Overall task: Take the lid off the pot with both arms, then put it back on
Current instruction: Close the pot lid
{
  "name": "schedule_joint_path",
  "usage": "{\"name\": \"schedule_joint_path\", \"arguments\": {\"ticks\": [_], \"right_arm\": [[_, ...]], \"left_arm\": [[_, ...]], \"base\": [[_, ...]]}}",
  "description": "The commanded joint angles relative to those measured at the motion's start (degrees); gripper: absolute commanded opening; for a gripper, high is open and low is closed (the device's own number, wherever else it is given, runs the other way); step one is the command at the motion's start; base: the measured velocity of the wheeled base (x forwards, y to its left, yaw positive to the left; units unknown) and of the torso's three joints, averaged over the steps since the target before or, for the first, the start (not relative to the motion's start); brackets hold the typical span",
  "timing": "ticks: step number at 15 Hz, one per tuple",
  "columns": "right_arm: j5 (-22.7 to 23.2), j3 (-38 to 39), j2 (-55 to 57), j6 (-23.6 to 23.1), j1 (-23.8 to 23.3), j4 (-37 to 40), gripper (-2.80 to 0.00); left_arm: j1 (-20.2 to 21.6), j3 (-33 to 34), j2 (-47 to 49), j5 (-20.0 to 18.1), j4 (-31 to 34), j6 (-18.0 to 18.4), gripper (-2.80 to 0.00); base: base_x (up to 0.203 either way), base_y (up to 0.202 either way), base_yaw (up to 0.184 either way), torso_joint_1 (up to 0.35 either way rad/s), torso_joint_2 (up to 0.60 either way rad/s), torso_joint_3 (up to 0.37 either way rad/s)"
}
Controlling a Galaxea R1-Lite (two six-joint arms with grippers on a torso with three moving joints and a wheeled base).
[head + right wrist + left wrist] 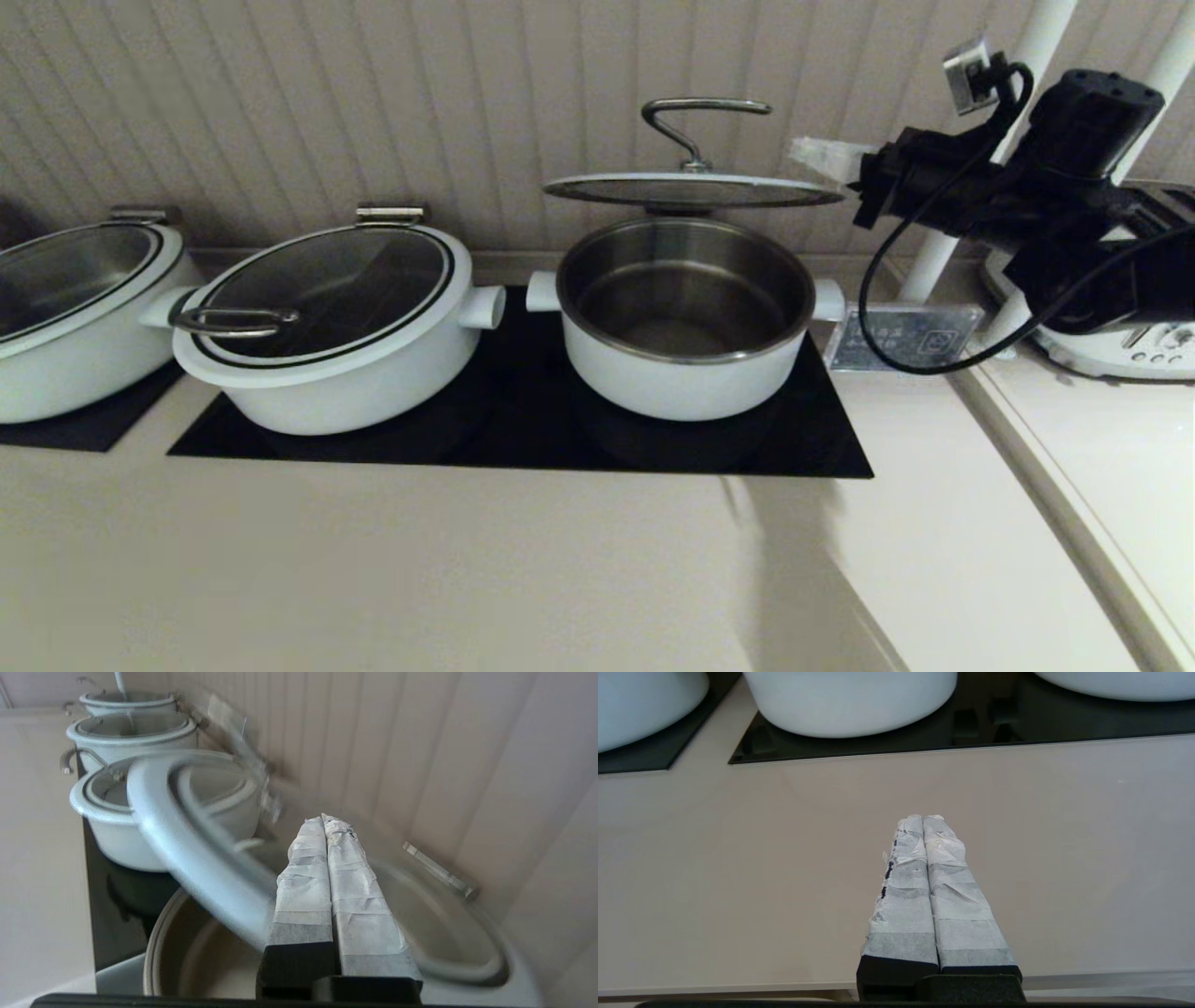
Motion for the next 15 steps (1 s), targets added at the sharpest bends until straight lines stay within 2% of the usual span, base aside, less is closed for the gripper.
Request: {"name": "schedule_joint_path", "arguments": {"ticks": [1, 15], "right_arm": [[0.31, 2.82, 0.23, -0.01, 0.07, -2.11, -2.8], [0.31, 19.41, -0.31, -0.19, 0.38, -14.02, -2.8]], "left_arm": [[0.03, 0.0, 0.04, -0.03, -0.03, 0.03, -2.8], [-0.02, 0.0, 0.04, -0.03, -0.03, -0.23, -2.8]], "base": [[0.0, 0.0, 0.0, 0.0, 0.0, 0.0], [0.0, 0.0, 0.0, 0.0, 0.0, 0.0]]}}
